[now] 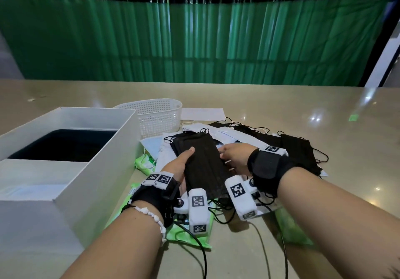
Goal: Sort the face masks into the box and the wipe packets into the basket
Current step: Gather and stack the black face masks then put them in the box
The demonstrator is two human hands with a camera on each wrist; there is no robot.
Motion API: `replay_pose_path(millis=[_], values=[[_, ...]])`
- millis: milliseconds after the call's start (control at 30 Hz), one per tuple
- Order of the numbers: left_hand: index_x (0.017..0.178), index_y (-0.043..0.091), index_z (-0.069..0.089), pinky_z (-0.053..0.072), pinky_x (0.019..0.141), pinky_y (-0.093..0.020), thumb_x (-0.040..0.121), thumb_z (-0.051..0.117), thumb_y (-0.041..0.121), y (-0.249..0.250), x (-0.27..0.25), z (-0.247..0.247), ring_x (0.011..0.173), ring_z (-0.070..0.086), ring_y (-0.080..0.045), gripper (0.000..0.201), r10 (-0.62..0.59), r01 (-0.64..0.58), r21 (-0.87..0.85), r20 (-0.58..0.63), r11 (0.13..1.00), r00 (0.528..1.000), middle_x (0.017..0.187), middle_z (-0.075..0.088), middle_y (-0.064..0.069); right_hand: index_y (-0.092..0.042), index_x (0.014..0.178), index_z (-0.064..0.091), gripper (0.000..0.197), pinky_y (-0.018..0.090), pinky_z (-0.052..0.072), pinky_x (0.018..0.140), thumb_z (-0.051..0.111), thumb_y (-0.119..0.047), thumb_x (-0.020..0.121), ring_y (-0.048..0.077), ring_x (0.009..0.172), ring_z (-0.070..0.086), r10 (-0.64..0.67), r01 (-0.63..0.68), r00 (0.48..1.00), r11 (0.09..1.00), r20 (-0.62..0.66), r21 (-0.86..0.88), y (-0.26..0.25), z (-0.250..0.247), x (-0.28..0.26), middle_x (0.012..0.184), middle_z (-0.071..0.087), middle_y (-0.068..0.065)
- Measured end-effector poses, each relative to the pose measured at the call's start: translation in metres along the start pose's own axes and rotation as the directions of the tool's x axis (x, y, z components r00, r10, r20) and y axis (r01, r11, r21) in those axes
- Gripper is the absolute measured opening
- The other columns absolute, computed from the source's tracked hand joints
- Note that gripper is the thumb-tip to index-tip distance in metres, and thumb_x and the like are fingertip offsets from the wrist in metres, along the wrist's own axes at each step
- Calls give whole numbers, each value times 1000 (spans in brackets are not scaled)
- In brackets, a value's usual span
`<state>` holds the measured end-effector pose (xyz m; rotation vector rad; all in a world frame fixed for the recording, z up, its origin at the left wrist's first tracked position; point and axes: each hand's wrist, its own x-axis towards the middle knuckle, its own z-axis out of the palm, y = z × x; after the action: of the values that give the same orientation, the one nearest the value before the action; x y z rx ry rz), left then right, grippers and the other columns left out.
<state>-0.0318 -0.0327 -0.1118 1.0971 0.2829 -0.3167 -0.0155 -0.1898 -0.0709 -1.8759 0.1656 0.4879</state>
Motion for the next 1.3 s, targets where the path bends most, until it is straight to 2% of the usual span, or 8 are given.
replay_pose_path(millis=[200, 400, 533, 700, 967, 1100, 1167, 1300], values=[[123, -5, 52, 59, 55, -38, 91, 50, -5, -2, -5, -1, 76, 64, -30, 32, 68, -58, 189, -49, 980, 996, 97, 64, -21, -14, 85, 50, 15, 27, 39, 55, 42, -19, 96, 14, 58, 48, 28, -28, 1000, 1000, -2, -12, 1, -8, -13, 71, 52, 1], [119, 10, 54, 48, 94, -49, 86, 57, 0, 13, -9, -5, 96, 63, -32, 35, 221, -170, 395, -87, 903, 971, 99, 67, -11, -11, 91, 55, 16, 29, 40, 61, 53, -27, 91, 23, 75, 53, 48, -50, 998, 995, -32, -91, 9, -23, -24, 82, 59, 6], [98, 14, 55, 52, 77, -36, 91, 48, -7, 38, -43, 1, 74, 60, -22, 24, 346, -323, 347, -6, 880, 938, 84, 64, -5, -11, 93, 52, 8, 25, 37, 54, 51, -19, 93, 19, 64, 53, 17, -18, 996, 1000, -88, -12, 9, -35, -32, 76, 57, 6], [105, 18, 53, 52, 73, -33, 91, 49, -6, 66, -72, -3, 75, 60, -18, 28, 500, -464, 346, -17, 815, 866, 86, 63, -2, -15, 77, 51, 17, 23, 27, 47, 54, -25, 90, 12, 42, 47, 81, -78, 995, 996, -57, 41, 2, -22, -21, 61, 56, -1], [121, 14, 49, 51, 83, -42, 94, 44, -4, 91, -95, -7, 87, 61, -25, 33, 505, -491, 220, -12, 843, 863, 104, 62, -11, -11, 67, 44, 36, 24, 35, 47, 62, -35, 87, 15, 49, 39, 27, -95, 986, 906, -167, -413, -14, 8, -16, 60, 42, 3], [120, 10, 48, 52, 76, -40, 92, 45, -6, 81, -87, -13, 84, 61, -26, 32, 471, -444, 250, -61, 861, 880, 104, 61, -15, -8, 96, 58, 35, 21, 37, 51, 57, -42, 89, 19, 72, 54, -42, -34, 993, 786, -108, -618, -20, 14, -24, 82, 55, 5], [115, 11, 48, 52, 74, -39, 92, 46, -5, 72, -80, -15, 79, 60, -25, 29, 436, -397, 286, -90, 872, 895, 97, 61, -14, -13, 89, 57, 21, 19, 37, 55, 55, -33, 91, 20, 82, 53, -84, 43, 995, 824, -46, -564, -17, 15, -26, 83, 53, 3], [114, 10, 49, 53, 73, -39, 90, 44, -7, 52, -61, -17, 77, 60, -26, 29, 365, -309, 308, -144, 900, 920, 97, 61, -16, -13, 66, 47, 21, 29, 49, 56, 50, -4, 85, 21, 60, 47, -104, 89, 986, 989, -129, -117, -11, 2, -29, 66, 47, 8]])
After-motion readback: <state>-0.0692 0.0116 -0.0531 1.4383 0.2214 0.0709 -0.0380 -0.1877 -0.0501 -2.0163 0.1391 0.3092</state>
